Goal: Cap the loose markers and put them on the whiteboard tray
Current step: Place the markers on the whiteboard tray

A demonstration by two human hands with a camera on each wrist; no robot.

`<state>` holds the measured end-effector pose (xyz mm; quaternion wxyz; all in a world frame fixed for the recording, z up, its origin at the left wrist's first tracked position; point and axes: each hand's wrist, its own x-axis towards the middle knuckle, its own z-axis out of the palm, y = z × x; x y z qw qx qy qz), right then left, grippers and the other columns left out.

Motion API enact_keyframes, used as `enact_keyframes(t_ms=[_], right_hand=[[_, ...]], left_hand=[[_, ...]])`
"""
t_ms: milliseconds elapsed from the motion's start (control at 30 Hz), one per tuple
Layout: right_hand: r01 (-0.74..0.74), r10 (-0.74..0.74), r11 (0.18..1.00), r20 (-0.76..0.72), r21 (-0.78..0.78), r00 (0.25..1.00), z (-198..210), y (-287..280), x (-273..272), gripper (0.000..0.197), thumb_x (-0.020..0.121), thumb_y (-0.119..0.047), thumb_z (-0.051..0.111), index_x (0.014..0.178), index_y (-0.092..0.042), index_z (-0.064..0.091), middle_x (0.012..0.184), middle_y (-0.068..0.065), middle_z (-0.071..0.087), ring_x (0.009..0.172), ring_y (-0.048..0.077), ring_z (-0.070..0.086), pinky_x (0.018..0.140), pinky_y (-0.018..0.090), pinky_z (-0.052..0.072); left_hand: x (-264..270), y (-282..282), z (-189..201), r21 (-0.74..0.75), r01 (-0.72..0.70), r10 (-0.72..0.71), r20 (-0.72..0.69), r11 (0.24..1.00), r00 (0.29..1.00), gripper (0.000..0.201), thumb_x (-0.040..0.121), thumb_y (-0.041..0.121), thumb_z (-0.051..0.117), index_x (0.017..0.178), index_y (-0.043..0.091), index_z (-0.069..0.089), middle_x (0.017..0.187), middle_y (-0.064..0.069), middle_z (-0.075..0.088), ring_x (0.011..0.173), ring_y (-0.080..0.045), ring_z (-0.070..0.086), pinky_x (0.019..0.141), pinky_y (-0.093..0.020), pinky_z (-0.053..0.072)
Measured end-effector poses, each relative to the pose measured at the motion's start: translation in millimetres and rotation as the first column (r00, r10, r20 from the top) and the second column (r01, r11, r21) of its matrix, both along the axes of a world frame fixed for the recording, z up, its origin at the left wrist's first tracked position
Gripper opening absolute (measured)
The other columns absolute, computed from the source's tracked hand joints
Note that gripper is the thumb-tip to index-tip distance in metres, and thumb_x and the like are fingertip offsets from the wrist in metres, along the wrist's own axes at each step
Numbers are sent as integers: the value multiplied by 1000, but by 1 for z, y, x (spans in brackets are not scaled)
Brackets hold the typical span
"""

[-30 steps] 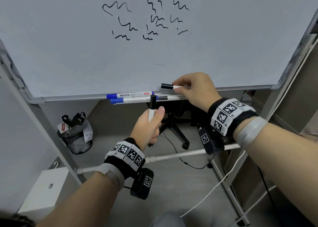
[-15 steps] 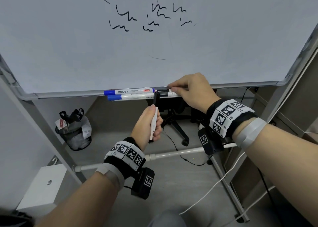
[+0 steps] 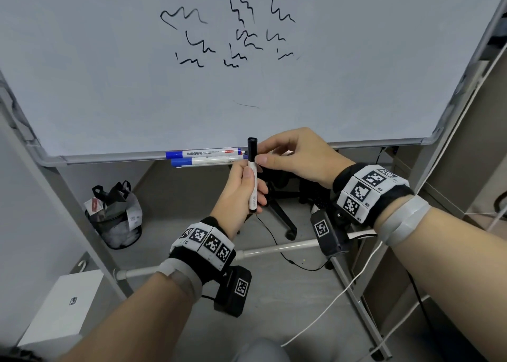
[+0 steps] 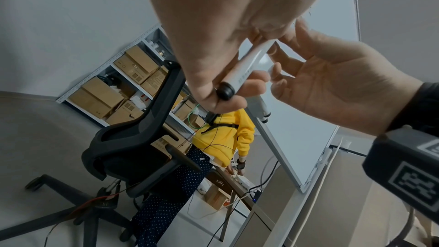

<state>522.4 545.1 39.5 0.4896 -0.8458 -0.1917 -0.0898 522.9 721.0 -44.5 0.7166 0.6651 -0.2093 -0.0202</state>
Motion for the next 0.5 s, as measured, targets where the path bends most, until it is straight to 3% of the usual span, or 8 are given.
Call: enact_keyframes(t_ms=[133,267,367,433,500], right_hand=[[-25,25,999,-24,23,999,-3,-5,2,21,88,-25,81,102,-10,77,94,6,78,85,10,65,84,21,50],[-7,7,993,1,117,1000,-4,-8,10,23,102,-21,64,119,-6,67,106,6,80,97,9,71,80,24,52],[64,-86,987,150,146,985,1,-11,18,20,105,-18,57,122,-17,68,100,2,73,88,8,68,82,25,54],[136,-151,988,225,78,963,3,-12,25,20,101,-19,63,117,-29,71,95,-2,71,82,11,65,80,27,52],[202,-200,979,245,17,949,1,-11,32,20,92,-21,75,110,-29,76,92,-3,73,79,16,65,76,22,50]], left_hand=[[-4,-2,4,61,-16,14,32,998,999,31,102,48,41,115,24,56,85,-2,65,73,-17,61,68,-37,52],[1,-2,3,142,-81,84,-18,986,996,30,111,34,40,122,20,64,104,1,72,93,-15,70,90,-39,56],[7,6,-6,199,-155,162,-19,968,987,29,110,29,43,125,22,67,110,3,73,100,-16,71,90,-32,55],[11,11,-10,224,-190,199,-19,956,980,29,109,26,44,126,24,67,111,4,72,104,-19,71,87,-29,55],[14,14,-13,234,-197,210,-30,952,977,30,108,22,45,131,24,65,114,3,72,105,-19,72,85,-27,55]])
